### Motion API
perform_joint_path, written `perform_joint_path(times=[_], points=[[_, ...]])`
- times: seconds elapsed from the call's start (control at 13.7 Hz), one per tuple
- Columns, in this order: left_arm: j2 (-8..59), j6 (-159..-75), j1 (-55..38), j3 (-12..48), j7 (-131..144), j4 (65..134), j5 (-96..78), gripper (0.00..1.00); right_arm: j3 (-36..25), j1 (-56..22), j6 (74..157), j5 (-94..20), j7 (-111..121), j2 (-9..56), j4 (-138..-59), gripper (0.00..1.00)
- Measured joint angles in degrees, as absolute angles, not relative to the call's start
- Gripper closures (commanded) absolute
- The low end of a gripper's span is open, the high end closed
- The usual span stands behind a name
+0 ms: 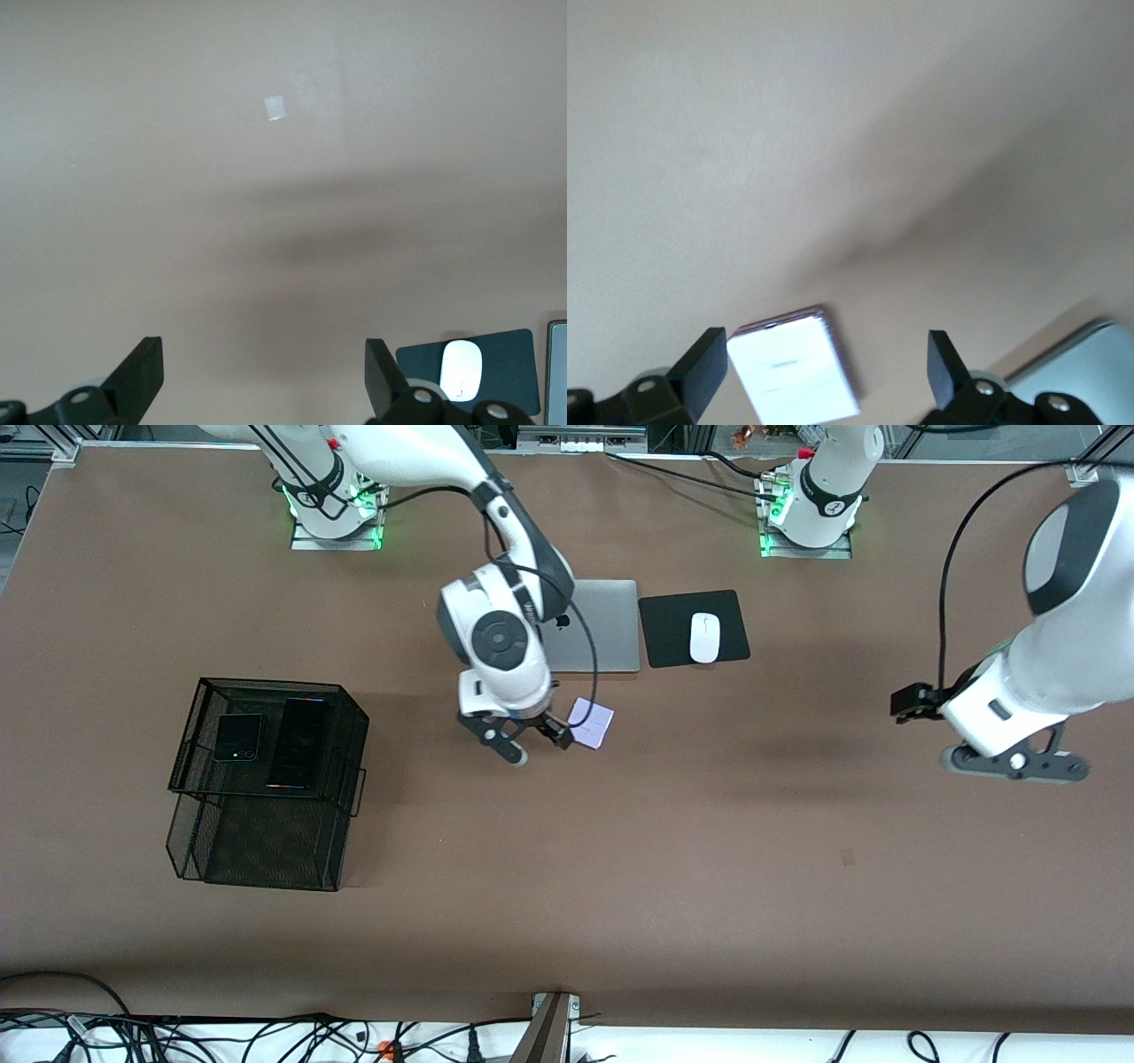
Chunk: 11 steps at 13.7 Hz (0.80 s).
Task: Place phones with both arms
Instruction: 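Grasp the white phone with the right gripper while the left gripper withdraws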
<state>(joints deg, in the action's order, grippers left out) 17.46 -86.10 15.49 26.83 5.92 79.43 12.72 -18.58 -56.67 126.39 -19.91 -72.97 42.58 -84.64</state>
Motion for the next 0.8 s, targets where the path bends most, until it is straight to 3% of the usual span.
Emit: perform_joint_path(times=[0.29, 0.58, 0.8], points=[[9.7, -89.8, 2.3, 6.6, 4.7, 84.3, 3.8, 0.00, -18.4, -60.6, 132.5, -19.9, -81.7, 49.3, -80.9, 0.00], [-2.3, -99.6, -2.2, 1.8, 3.7, 99.3, 3.3, 0.00, -18.4, -61.8, 132.5, -19.7, -84.2, 53.6, -76.1, 0.00], [-4.6, -100.2, -3.1, 1.5, 3.7, 102.3, 3.3, 0.00, -18.8, -62.2, 131.1, -18.0, -84.2, 53.8, -75.2, 0.00]])
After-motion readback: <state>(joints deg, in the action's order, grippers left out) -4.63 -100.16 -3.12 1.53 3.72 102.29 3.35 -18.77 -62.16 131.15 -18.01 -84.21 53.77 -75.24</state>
